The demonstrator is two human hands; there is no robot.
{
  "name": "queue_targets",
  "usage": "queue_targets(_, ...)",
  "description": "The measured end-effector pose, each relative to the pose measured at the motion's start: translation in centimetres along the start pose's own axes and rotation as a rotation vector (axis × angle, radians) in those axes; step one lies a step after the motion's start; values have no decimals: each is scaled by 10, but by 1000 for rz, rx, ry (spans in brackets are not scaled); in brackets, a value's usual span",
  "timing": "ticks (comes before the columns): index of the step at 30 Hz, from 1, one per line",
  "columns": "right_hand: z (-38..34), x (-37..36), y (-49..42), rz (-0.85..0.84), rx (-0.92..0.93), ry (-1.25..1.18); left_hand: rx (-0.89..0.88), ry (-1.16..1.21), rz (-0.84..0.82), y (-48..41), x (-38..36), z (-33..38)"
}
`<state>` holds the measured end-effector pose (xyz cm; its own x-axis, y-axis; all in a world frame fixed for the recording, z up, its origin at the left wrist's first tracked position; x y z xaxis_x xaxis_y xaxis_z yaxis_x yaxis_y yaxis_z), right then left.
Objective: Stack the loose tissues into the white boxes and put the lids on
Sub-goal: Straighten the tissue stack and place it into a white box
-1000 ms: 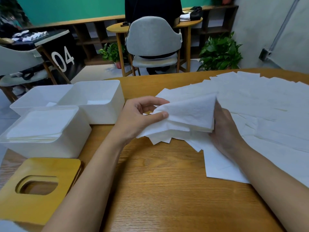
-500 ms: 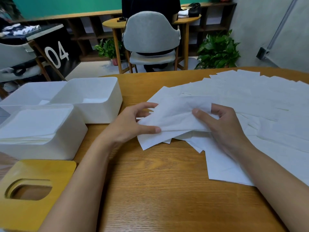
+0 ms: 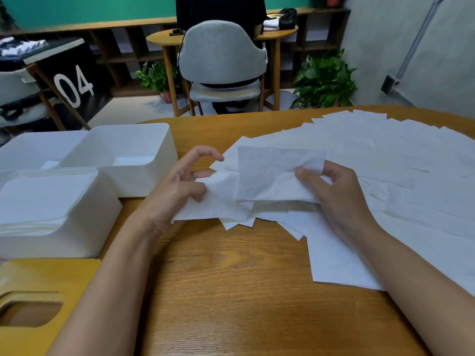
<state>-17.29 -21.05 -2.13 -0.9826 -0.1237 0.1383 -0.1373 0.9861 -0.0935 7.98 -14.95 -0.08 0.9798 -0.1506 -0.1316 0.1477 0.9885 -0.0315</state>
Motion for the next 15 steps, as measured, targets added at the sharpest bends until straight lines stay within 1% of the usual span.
queue_targets(3, -2, -2, 1, -9, 17, 2, 16, 177, -58, 3, -3, 3)
queue_targets(6, -4, -4, 1, -8, 31, 14, 36, 234, -111, 7, -11, 4)
queue_targets(9, -4, -5, 2, -1, 48, 48, 34, 198, -109, 6, -16, 5)
queue_targets(15, -1, -5, 0, 20, 64, 134, 17, 101, -6, 6, -13, 7)
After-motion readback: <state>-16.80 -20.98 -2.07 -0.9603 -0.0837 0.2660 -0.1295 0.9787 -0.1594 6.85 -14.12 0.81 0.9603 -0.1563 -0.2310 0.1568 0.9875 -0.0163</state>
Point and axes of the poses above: each hand's wrist, its own y-axis away from the middle knuckle, its own x-axis out of the back of the hand, z = x × y, the point moved 9 cm from there along -y, towards the middle knuckle, and after that the axes turned 5 degrees about y, right-handed, at the moved point
